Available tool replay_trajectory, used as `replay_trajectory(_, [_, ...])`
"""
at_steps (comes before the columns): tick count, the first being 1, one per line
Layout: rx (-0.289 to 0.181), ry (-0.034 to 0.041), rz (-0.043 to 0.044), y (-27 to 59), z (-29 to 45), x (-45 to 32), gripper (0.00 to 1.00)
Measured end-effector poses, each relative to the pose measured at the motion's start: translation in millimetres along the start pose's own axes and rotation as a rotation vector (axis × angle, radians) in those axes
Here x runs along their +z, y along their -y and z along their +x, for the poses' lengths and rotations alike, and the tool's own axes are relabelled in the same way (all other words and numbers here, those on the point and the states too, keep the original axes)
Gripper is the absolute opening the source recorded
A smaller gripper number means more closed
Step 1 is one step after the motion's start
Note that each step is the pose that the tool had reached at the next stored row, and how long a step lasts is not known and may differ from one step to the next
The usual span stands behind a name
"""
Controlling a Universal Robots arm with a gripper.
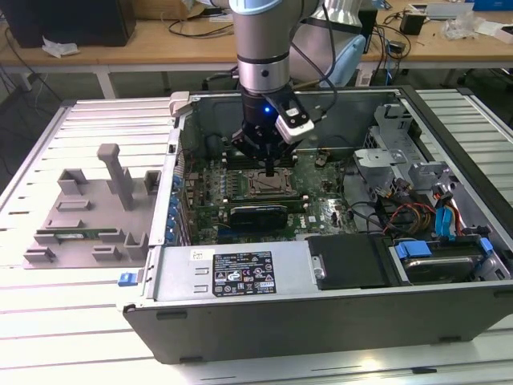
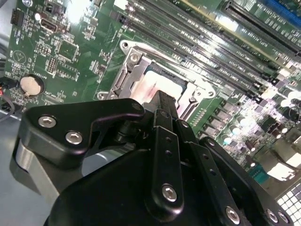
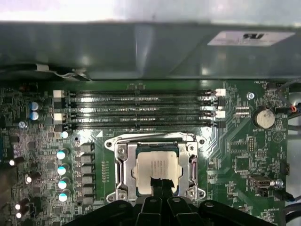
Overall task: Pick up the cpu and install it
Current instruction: 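Install the first cpu locking lever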
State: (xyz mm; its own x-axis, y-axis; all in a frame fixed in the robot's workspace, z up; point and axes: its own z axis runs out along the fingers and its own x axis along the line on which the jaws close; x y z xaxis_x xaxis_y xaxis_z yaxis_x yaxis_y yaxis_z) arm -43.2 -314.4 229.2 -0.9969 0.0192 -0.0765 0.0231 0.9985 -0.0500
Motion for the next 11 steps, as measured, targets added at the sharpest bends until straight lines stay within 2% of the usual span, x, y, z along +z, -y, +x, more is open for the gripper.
replay_trajectory(5, [0.000,-0.0002,0.0003,0.2,0.0,-0.5,0.11])
replay_trajectory(7, [0.003,-0.0002,0.0004,0.8,-1.0,-13.1,0.11])
replay_trajectory(11, [0.007,-0.0003,0.0004,0.9,-1.3,-16.6,0.11])
